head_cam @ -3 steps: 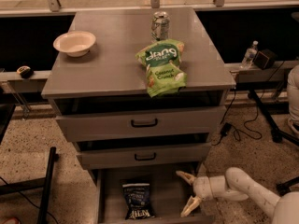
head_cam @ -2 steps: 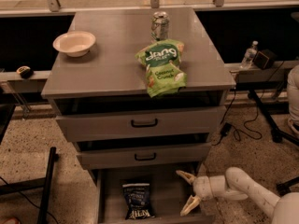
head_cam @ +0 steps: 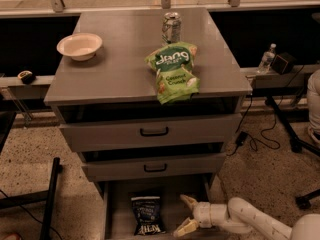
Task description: Pick blue chip bag from bottom drawer and place on counter
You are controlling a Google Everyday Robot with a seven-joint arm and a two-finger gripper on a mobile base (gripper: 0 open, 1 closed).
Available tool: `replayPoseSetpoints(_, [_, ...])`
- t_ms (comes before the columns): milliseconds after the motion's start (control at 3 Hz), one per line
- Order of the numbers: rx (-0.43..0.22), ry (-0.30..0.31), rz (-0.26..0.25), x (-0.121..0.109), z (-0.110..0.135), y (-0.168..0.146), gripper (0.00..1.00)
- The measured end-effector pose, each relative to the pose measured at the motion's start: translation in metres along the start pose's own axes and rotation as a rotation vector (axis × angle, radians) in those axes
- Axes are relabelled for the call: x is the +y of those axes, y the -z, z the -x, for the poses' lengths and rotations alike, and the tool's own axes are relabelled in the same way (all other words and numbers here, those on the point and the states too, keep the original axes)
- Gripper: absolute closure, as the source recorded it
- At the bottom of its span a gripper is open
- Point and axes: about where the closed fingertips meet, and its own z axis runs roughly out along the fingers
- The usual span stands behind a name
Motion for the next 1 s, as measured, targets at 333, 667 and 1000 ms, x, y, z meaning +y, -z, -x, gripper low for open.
replayPoseSetpoints(333, [0.034,0.000,-0.062,-0.015,-0.009,-0.002,0.00])
replayPoseSetpoints(667, [0.035,0.000,-0.062,-0.015,-0.009,-0.002,0.00])
replayPoseSetpoints(1000, [0.219,-0.014,0.020,-0.008,-0.038,-0.051,0.00])
